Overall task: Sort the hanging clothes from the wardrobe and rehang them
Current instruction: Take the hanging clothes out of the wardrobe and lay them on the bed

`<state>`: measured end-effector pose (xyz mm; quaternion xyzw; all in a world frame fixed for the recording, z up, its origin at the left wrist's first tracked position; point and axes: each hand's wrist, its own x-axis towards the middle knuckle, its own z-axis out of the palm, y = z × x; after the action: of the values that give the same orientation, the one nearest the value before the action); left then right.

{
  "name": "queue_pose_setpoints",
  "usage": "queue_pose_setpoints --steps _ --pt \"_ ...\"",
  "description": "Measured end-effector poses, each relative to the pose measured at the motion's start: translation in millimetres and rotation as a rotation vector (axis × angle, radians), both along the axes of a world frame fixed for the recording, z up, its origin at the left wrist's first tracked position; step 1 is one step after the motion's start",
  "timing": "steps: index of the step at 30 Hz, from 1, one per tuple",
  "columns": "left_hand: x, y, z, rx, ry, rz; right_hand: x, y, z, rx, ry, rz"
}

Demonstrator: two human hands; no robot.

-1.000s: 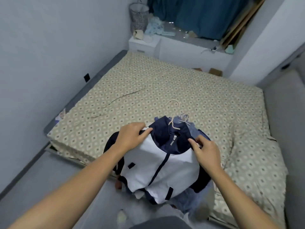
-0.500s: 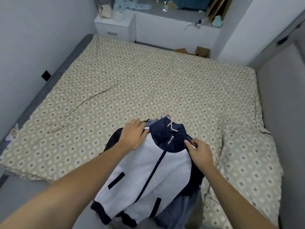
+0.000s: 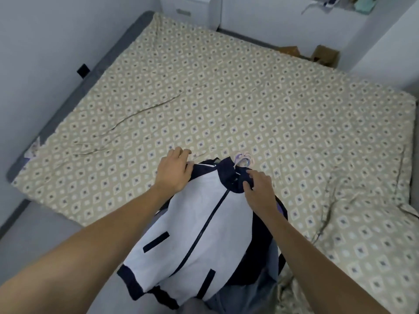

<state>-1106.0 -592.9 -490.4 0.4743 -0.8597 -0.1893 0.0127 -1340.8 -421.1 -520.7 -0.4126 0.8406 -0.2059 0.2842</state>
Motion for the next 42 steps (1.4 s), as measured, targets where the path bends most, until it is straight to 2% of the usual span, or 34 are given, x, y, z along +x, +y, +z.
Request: queue_pose_setpoints --steps 6,9,13,17,23,31,36,42 --pt "114.8 0.7 53.6 -0.096 -0.037 0.132 81.6 -78.1 65.3 -0.167 0.137 0.317" --pt "197.9 17.9 82.4 -0.173 -0.014 0.281 144.2 -102.2 97.0 -0.253 0.171 0.508" --pt "313.7 78.2 119.5 -0.288 -0.018 0.528 246.4 -108.9 134.4 -0.35 0.153 0.723" --pt "420.9 175.3 157.6 -0.39 -0.023 0.758 372.2 -85.8 173.3 -0.457 0.141 0.977" --pt "553.4 377.3 204.0 -0.476 -0.132 1.132 568.3 21.8 229.7 -0.629 0.099 1.354" --pt "636.2 641.9 246.9 -0.51 -0.32 1.553 754.8 217.6 274.5 -0.799 -0.096 1.79" --pt "652.6 751.5 255.7 -0.498 -0.409 1.785 830.9 322.6 278.2 -0.846 -0.195 2.085" --pt "669.8 835.1 252.1 -0.465 -0.469 2.0 907.1 404.5 273.7 -0.804 -0.317 2.369"
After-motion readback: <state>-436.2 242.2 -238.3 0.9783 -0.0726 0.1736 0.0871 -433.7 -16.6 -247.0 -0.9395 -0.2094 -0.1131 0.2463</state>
